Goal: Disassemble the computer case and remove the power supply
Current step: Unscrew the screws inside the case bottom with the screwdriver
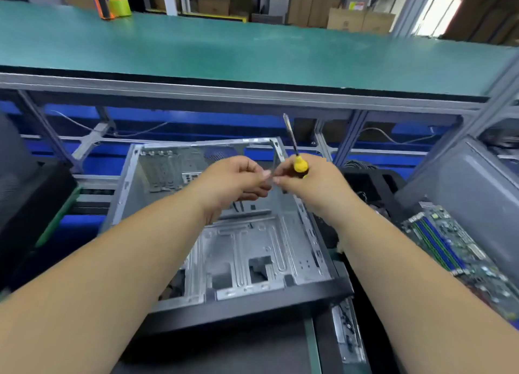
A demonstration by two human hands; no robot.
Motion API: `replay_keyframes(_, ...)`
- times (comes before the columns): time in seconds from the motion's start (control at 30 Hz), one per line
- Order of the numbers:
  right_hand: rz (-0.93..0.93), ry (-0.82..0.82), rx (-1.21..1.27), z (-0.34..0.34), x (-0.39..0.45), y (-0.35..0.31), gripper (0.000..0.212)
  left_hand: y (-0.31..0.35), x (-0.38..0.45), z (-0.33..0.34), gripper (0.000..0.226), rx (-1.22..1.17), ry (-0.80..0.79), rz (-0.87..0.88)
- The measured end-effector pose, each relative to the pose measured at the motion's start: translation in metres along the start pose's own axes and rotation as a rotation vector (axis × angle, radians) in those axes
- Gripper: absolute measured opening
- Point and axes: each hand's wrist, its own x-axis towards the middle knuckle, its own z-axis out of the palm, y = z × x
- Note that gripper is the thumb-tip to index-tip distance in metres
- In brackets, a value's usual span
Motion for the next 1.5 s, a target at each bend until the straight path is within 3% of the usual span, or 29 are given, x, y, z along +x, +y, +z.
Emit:
replay_keyframes(0.1,0.113,0.141,0.002,-0.023,-0.029,0.032,0.010,-0.012,-0.018,0.016,0.011,0.213,0.072,0.059)
replay_keyframes(0.2,0.254,0.179,0.013,-0.044,-0.062,0.063,0.011,-0.021,-0.039,0.023,0.004,0.314,0.097,0.085)
replay_keyframes(0.43,0.440,0.024,-0.212,-0.058,-0.116,0.113,0.011,-0.033,-0.061,0.037,0.007,0.274,0.186,0.122)
replay_keyframes(0.63,0.502,-0.039,-0.249,-0.061,-0.136,0.129,0.003,-0.042,-0.073,0.050,0.008,0.242,0.231,0.124)
replay_keyframes(0.93,0.435,0.043,-0.071,-0.049,-0.117,0.075,0.031,-0.050,-0.107,0.036,0.013,0.228,0.296,0.200)
replay_keyframes(1.23,0.117,-0.118,-0.046,0.034,-0.097,-0.036,0.027,-0.062,-0.155,-0.056,0.016,0.323,0.469,0.213)
replay_keyframes(1.33,0.059,-0.099,0.024,0.068,-0.097,-0.065,0.028,-0.072,-0.177,-0.091,0.024,0.425,0.527,0.191)
replay_keyframes(1.5,-0.020,-0.036,0.089,0.111,-0.103,-0.097,0.011,-0.094,-0.207,-0.132,0.040,0.622,0.517,0.168)
